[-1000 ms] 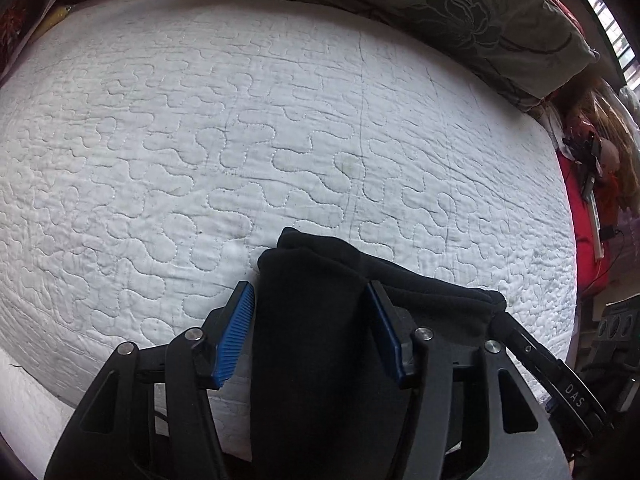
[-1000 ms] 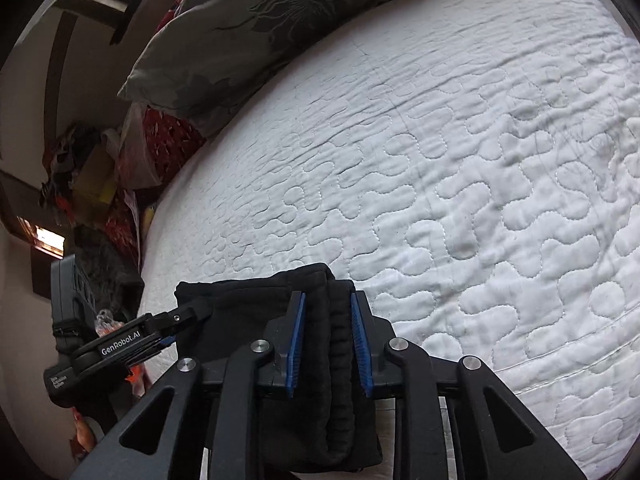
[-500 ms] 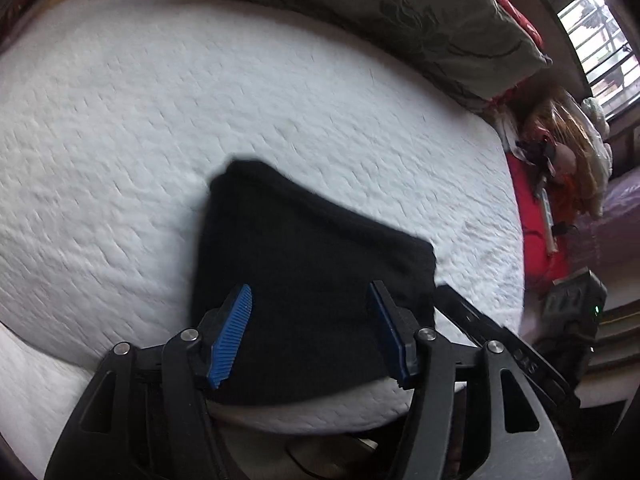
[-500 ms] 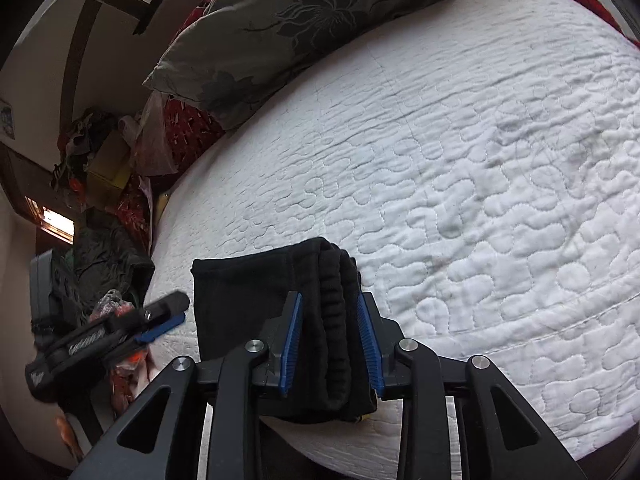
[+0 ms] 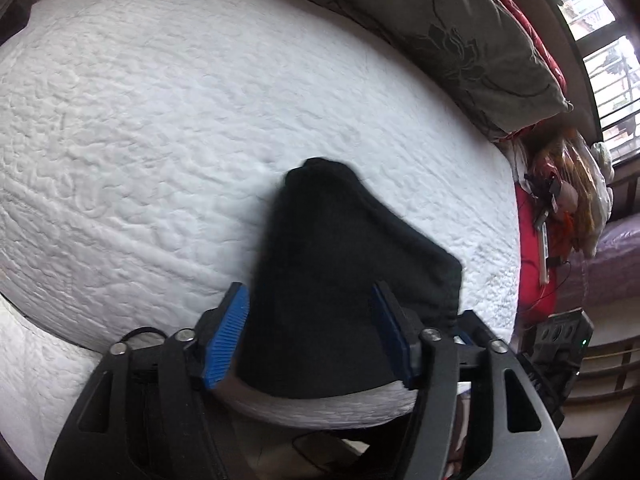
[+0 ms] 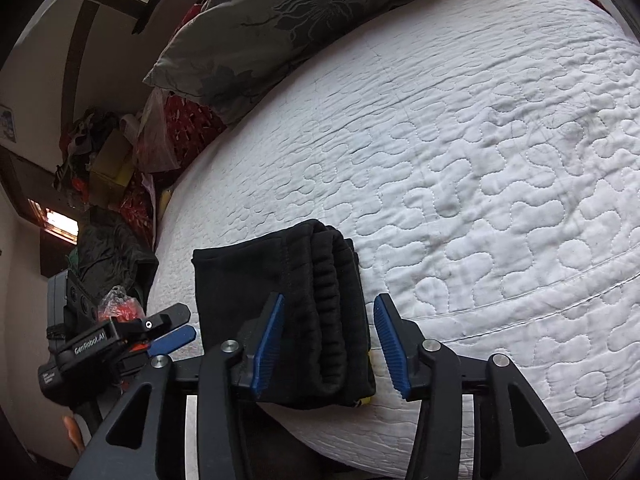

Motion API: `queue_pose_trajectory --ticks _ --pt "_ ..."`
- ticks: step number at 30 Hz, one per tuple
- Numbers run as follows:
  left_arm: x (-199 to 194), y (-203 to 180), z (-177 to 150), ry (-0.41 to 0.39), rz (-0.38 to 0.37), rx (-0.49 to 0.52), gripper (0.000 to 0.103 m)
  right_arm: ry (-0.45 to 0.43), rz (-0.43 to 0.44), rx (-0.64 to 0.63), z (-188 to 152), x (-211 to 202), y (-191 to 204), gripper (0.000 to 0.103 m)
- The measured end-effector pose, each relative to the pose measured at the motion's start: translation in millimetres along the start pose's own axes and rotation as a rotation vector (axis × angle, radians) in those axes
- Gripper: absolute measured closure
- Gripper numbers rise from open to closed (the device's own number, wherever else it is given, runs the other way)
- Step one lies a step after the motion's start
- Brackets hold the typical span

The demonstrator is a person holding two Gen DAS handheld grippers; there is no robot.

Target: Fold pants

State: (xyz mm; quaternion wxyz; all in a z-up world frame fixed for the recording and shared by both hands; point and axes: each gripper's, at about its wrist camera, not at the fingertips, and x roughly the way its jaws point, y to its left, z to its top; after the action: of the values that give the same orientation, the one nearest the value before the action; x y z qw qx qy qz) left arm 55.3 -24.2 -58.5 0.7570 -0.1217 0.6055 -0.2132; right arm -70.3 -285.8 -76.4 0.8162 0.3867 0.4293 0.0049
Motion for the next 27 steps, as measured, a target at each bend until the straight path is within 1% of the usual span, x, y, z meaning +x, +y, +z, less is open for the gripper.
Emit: queue_pose_trajectory --ticks 1,2,4,6,9,11,12,15,18,20,22,24,25,27 --pt "2.4 7.7 -3.6 0.004 -0.007 -0.005 0.037 0.006 -0.006 -0.014 -1.5 1.0 0.1 0.041" --pt "6.2 11.4 -6.7 0.012 -0.015 -0.007 0.037 0.012 -0.016 -0.027 -2.9 2.5 0.3 0.039" --pt "18.5 17.5 -13.0 0.041 -0.045 -0.012 0.037 0.026 -0.022 -0.055 -6.8 8.3 1.3 0.039" --pt "27.7 18.9 -16.0 0.062 -0.038 -0.002 0.037 0.046 -0.024 -0.061 -9.4 16.8 1.5 0.039" --pt "39.3 11.1 -17.4 0.074 -0.026 0.028 0.037 0.071 -0.025 -0.06 -12.5 30.7 2.2 0.039" --pt "44.2 5.6 -14.9 0.075 -0.03 0.04 0.036 0.073 -0.001 -0.043 -12.0 34.8 -0.4 0.038" --pt "46.0 3.0 -13.1 0.074 -0.03 0.044 0.031 0.072 0.023 -0.031 -11.8 36.4 -1.8 0.037" --pt "50.1 -6.6 -8.6 0.072 -0.013 0.065 0.026 0.065 0.066 -0.006 -9.7 38.9 -5.6 0.036" --pt "52.4 -16.5 -8.1 0.044 0.029 0.111 0.025 0.055 0.123 0.034 -9.3 41.7 -13.9 0.036" --pt "53.8 -22.9 -7.7 0.021 0.048 0.141 0.025 0.05 0.139 0.044 -9.5 43.7 -17.6 0.036" --pt "55.6 -28.1 -7.5 0.01 0.054 0.149 0.027 0.042 0.141 0.039 -10.3 43.5 -17.5 0.037" --pt "56.2 -29.7 -7.2 0.006 0.054 0.15 0.033 0.044 0.12 0.016 -11.1 43.6 -14.3 0.04" --pt "56.4 -30.9 -7.5 0.003 0.059 0.152 0.036 0.045 0.1 0.0 -11.6 43.7 -12.3 0.049" --pt "52.5 -31.0 -8.5 -0.01 0.062 0.159 0.049 0.048 0.072 -0.017 -13.5 44.5 -10.0 0.056"
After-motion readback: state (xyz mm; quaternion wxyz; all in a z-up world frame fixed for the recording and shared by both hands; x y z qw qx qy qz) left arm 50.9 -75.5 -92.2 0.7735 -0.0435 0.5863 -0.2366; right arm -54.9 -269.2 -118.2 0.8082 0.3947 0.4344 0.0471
